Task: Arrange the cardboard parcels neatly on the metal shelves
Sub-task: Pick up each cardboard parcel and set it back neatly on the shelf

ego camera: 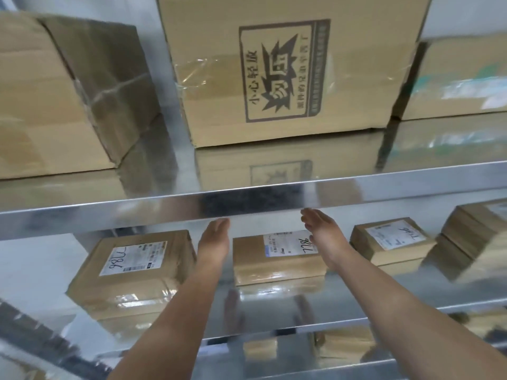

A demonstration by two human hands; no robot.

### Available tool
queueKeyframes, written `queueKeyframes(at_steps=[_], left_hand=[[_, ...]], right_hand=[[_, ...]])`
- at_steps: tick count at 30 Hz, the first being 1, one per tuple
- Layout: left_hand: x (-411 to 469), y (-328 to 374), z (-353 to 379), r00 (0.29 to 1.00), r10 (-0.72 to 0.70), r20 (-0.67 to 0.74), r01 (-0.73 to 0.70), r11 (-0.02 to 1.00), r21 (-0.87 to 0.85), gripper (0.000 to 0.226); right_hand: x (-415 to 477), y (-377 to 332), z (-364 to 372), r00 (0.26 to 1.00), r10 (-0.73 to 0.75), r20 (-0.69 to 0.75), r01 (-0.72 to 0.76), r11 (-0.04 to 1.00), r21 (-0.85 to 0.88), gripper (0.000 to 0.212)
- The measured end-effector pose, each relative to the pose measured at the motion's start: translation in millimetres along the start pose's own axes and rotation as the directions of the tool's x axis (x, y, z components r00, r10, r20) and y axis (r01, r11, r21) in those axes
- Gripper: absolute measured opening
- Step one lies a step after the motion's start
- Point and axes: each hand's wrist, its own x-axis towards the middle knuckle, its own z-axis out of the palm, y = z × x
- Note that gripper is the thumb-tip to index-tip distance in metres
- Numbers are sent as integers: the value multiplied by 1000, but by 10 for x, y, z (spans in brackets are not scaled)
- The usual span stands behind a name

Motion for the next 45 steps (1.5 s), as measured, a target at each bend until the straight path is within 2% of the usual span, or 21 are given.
queueKeyframes(at_steps=[6,12,18,20,24,27,29,32,36,39,45], left_hand=[[34,-188,379,991,-119,55,121,993,-17,53],[34,-417,563,967,-244,67,252,954,-163,62],[49,-555,628,949,-314,27,308,903,-300,77],[60,-591,633,941,-336,35,326,877,-354,77],[152,-731,600,932,-362,32,343,848,-404,100],[260,-877,592,928,-372,25,350,846,-401,111],[191,-777,547,924,-379,44,364,842,-398,103],[20,-533,490,927,-359,111,373,845,-384,74],[47,-520,442,926,-341,164,378,848,-371,50],[65,-473,406,917,-340,207,396,834,-384,54],[35,-348,399,929,-305,211,364,856,-367,62]], right_hand=[[156,188,-418,997,43,-61,-50,991,-120,45],[248,370,-546,984,177,-27,-179,966,-187,51],[249,571,-459,964,248,93,-240,966,-92,51],[239,580,-444,961,259,91,-252,964,-84,52],[239,588,-427,951,304,48,-302,952,-47,49],[258,610,-401,935,351,43,-352,936,17,56],[241,613,-390,925,375,54,-378,925,40,54],[240,593,-400,927,367,75,-371,926,63,50],[398,644,-461,932,358,56,-361,929,76,73],[414,546,-494,901,414,130,-426,900,87,62],[406,481,-558,887,425,179,-442,895,63,58]])
